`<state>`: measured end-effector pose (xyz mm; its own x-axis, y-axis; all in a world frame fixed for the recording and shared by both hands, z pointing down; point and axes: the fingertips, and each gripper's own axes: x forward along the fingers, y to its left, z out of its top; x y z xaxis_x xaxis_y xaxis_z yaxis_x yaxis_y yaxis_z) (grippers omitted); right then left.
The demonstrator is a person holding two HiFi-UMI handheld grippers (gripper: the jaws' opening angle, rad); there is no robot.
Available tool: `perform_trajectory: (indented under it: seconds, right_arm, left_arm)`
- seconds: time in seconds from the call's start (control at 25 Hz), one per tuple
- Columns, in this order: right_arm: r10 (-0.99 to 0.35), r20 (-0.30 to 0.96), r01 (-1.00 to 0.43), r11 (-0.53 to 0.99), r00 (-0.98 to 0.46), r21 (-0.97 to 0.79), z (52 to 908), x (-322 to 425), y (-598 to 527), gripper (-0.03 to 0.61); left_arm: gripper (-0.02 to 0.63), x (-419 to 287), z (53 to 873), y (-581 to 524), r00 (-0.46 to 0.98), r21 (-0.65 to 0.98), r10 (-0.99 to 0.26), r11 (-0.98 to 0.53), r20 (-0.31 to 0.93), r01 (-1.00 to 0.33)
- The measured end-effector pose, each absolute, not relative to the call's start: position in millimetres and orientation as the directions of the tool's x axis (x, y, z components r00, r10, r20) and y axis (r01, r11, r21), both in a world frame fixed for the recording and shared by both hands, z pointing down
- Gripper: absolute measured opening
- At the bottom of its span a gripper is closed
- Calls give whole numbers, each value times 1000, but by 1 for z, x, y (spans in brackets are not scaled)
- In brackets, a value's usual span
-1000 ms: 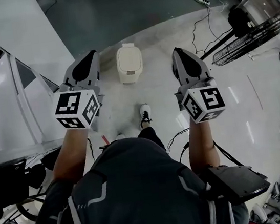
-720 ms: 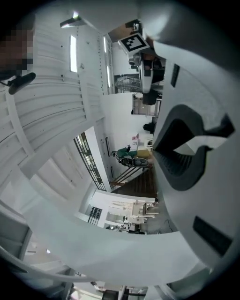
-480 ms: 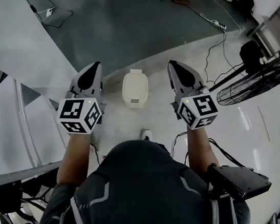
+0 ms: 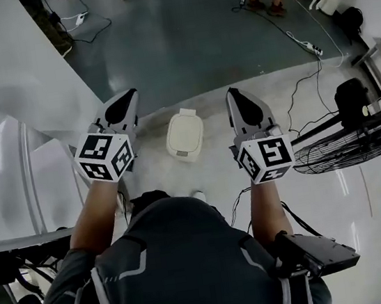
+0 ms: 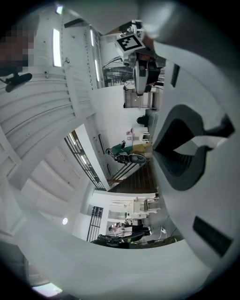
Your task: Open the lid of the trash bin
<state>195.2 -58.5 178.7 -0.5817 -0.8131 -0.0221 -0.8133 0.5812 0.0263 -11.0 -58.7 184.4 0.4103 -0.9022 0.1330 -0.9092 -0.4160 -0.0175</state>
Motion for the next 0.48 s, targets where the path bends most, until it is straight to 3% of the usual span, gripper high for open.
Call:
perform_trajectory:
  seconds: [0.48]
  right_arm:
    - [-824,76,-828,559,-561,-50,223,157,-130,29]
  left_arm:
    - [9,-50,227,-140,468,47,-865,-467,181,-883]
